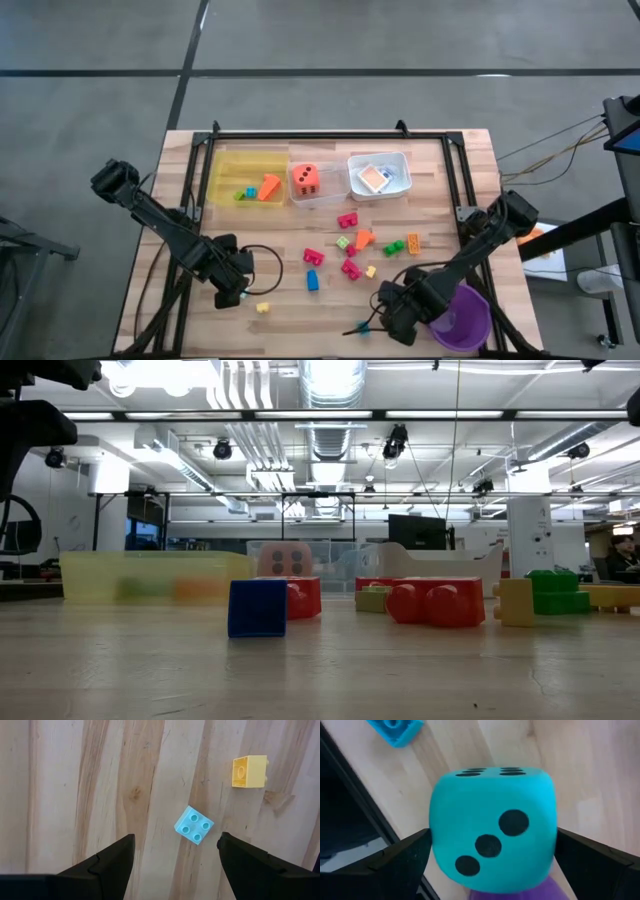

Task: Pick & Place Toys
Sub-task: Put the blue dice into the transparent bin

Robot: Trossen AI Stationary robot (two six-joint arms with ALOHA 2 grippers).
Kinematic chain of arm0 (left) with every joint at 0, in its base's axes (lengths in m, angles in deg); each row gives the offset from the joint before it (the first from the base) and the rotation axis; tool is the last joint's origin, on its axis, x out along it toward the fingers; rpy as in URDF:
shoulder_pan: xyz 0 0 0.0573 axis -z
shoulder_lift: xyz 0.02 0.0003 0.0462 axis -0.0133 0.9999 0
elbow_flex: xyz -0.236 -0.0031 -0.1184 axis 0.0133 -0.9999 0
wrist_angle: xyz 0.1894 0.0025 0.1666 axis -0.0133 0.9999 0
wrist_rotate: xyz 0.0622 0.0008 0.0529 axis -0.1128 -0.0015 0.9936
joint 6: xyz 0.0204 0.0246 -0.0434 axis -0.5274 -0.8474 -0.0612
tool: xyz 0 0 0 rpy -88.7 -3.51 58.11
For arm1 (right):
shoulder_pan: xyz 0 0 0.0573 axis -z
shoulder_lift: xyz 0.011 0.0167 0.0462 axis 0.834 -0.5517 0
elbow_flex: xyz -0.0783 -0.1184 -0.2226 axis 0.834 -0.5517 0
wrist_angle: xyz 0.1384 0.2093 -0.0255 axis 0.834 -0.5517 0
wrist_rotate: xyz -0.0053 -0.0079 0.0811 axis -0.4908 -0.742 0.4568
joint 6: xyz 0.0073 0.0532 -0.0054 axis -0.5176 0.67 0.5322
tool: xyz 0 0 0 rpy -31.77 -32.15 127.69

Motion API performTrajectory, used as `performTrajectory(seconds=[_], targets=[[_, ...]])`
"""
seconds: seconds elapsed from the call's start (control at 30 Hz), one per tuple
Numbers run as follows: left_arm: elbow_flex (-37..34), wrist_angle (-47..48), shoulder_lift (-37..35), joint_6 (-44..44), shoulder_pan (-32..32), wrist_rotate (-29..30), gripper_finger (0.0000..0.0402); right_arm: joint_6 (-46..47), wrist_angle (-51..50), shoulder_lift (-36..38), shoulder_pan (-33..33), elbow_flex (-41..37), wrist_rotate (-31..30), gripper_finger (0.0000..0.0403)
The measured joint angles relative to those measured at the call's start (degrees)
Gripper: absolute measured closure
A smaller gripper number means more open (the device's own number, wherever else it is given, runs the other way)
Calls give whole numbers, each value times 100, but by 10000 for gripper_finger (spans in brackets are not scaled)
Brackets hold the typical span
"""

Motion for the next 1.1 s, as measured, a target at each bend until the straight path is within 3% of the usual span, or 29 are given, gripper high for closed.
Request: performTrajectory(seconds=[0.9,1.1], targets=[[0,-16,0,2,-1,2,121,-37,115,-225,-26,-90,-186,9],[0,-16,0,2,0,2,121,13,135,-225,-26,-104,-186,59]])
